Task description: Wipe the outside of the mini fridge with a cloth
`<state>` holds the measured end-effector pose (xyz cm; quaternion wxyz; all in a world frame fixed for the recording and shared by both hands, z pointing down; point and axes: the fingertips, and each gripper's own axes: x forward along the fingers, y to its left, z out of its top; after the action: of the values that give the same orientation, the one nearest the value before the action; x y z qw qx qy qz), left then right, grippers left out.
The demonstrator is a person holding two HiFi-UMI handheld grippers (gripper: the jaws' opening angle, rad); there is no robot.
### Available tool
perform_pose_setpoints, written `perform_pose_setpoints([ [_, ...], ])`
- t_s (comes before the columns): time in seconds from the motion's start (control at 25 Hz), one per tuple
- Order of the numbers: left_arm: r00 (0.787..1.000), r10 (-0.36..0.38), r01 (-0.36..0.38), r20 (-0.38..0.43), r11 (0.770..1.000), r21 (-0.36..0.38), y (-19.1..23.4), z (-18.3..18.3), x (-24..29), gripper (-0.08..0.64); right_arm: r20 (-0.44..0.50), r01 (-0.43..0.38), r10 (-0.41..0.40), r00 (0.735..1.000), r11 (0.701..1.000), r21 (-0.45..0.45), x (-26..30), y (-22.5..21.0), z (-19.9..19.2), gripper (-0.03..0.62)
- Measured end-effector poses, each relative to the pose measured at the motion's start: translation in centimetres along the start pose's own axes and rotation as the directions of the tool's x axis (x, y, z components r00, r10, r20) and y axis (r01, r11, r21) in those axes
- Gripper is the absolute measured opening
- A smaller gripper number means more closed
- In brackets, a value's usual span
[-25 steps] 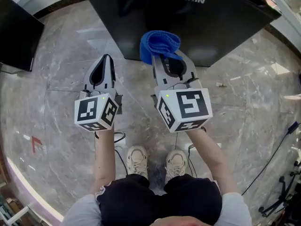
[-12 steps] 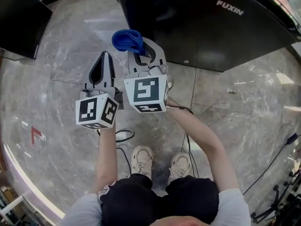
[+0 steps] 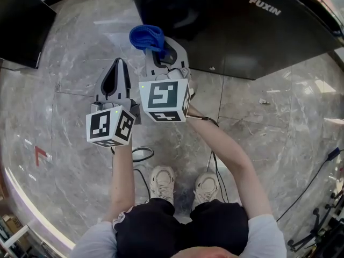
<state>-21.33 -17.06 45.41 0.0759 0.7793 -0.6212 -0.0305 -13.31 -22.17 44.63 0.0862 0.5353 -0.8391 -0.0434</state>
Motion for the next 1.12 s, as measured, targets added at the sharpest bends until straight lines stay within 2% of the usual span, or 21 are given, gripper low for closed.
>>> perform_pose_setpoints([
  [0.32, 1.0, -0.026, 0.026, -0.008, 1.0, 0.01, -1.3, -0.2, 0.1, 0.005, -0.028, 0.09, -0.088, 0.996, 0.994, 0.061, -3.4, -4.3, -1.3, 0.072],
  [0.8, 0.997, -0.07, 0.071, -0.014, 0.996, 0.062, -3.7, -0.3, 0.1, 0.005, -0.062, 0.214, -0.209, 0.976, 0.972, 0.094, -8.4, -11.2, -2.6, 0.072],
  [0.96, 0.997, -0.081, 0.082, -0.014, 0.993, 0.08, -4.3, -0.2, 0.0, 0.005, -0.079, 0.275, -0.268, 0.96, 0.958, 0.084, -10.3, -14.0, -3.3, 0.072],
  [1.12, 0.996, -0.089, 0.09, -0.013, 0.992, 0.093, -4.8, 0.0, -0.1, 0.005, -0.091, 0.362, -0.355, 0.93, 0.929, 0.074, -13.0, -17.7, -3.6, 0.072],
])
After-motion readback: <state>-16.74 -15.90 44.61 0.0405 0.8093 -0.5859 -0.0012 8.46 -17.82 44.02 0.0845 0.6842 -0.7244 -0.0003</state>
